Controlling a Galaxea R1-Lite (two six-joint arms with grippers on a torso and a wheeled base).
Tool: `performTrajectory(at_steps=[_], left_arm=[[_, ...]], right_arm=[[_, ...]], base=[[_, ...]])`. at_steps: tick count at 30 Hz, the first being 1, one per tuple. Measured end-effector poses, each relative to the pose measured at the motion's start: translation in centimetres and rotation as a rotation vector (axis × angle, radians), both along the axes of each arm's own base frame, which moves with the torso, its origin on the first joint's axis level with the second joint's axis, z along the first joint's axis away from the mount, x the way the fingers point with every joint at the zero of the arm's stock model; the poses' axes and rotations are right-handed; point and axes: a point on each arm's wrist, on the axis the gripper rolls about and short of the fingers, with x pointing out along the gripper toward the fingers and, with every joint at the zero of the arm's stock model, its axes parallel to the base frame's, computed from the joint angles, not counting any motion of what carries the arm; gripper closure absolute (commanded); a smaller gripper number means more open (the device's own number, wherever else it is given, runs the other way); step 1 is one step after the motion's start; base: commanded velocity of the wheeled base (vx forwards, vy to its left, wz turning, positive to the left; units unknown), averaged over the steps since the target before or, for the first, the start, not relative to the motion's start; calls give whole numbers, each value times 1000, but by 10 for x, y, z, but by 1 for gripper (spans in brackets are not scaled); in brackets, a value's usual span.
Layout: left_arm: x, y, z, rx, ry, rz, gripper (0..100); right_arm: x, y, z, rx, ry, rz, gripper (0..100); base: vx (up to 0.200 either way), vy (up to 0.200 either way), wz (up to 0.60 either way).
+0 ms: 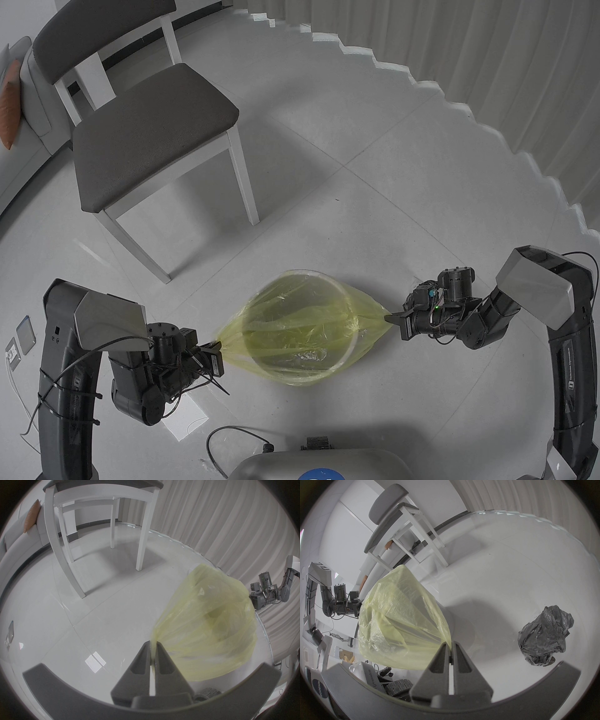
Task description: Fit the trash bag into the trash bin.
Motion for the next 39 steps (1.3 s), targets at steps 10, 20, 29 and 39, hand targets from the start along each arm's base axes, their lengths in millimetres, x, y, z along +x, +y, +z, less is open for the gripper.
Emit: performTrajectory(at_steps=[10, 20, 29, 39], left_arm=[[-14, -2, 7, -9, -4, -13, 100], [-22, -4, 10, -7, 9, -25, 100], [-28, -5, 12, -4, 22, -32, 0], [-31, -2, 13, -1, 31, -24, 0]], right_arm=[[-16, 5, 24, 3, -15, 19, 0], [-38, -15, 59, -10, -54, -7, 0], [-51, -13, 101, 7, -143, 2, 0], [-51, 15, 124, 78, -180, 43, 0]], base=[[0, 0, 0], [0, 0, 0], [0, 0, 0], [0, 0, 0]])
